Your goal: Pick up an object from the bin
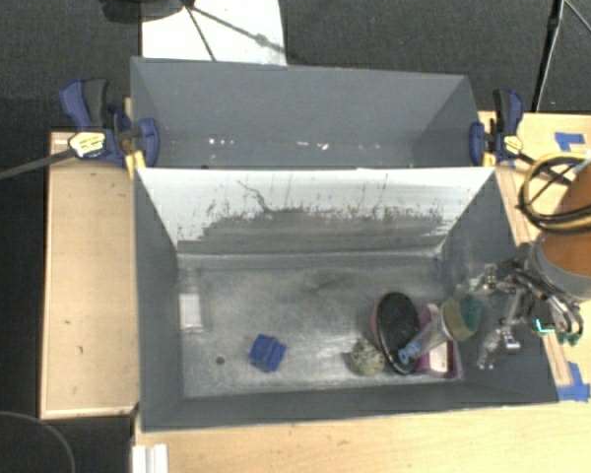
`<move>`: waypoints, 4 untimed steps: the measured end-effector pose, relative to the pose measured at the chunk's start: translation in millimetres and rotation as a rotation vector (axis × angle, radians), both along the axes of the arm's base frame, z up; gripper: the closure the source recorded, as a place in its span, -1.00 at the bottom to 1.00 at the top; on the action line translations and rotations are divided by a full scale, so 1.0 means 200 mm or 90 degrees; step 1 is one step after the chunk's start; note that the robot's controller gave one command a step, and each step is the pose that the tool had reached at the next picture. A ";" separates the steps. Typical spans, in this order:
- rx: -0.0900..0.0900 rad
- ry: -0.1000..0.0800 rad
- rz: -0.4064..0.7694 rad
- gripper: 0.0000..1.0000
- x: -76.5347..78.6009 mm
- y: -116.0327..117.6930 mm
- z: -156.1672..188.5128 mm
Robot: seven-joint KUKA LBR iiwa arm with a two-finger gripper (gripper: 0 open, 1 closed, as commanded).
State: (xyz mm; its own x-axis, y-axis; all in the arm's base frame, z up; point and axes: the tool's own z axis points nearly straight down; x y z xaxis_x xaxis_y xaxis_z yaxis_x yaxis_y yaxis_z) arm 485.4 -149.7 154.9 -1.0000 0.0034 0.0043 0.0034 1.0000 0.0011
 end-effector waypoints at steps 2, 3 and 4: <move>-0.001 -0.007 -0.019 -1.00 -0.01 0.37 -0.21; -0.001 -0.007 -0.139 -1.00 -0.01 0.41 -0.42; -0.001 -0.015 -0.133 1.00 0.01 0.42 -0.40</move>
Offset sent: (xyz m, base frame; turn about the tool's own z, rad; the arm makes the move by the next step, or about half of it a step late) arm 0.0005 0.0488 -0.0790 0.0274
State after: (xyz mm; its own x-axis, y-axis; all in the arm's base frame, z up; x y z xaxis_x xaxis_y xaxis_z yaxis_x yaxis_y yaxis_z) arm 486.6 -66.3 74.9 -0.9775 0.2101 -0.0196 0.2101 0.9777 0.0023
